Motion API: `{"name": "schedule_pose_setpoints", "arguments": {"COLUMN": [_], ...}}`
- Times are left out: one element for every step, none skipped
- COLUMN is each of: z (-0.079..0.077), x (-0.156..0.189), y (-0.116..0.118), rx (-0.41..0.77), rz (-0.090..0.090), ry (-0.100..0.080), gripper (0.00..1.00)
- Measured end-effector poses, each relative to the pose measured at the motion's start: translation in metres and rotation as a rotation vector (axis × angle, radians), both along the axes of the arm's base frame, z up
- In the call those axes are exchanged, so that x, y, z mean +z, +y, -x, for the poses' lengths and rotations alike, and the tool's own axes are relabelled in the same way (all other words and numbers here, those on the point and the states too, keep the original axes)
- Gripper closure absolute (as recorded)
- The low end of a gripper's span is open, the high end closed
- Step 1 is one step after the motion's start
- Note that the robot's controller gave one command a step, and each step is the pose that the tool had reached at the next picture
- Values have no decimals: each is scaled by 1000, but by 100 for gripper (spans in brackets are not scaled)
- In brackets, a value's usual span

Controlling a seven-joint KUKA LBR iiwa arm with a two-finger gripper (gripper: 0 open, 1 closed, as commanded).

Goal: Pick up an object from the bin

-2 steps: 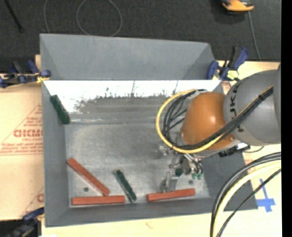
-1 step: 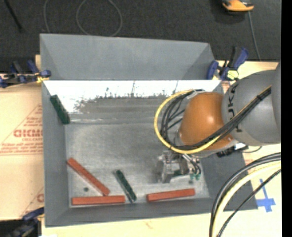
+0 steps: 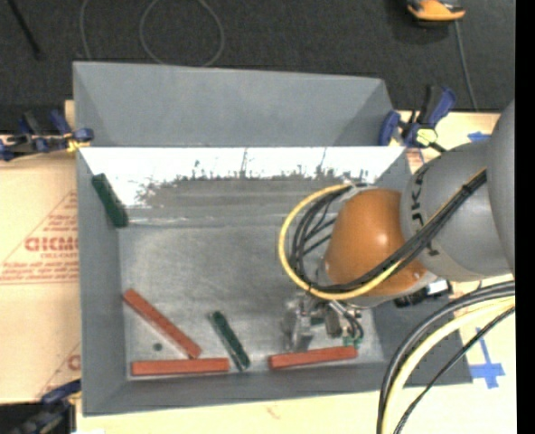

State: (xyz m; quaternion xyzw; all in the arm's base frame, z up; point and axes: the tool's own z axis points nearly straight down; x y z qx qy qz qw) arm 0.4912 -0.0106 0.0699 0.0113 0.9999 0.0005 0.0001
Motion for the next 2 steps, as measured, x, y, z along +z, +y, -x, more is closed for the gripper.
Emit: {"name": "schedule_pose_setpoints", "arguments": {"z": [-41,-30], "x": [6,73], "y": [74,83], "rx": [-2,-161], "rz": [-4,-1], "ry": [-6,-6], "gripper": [100,100]}}
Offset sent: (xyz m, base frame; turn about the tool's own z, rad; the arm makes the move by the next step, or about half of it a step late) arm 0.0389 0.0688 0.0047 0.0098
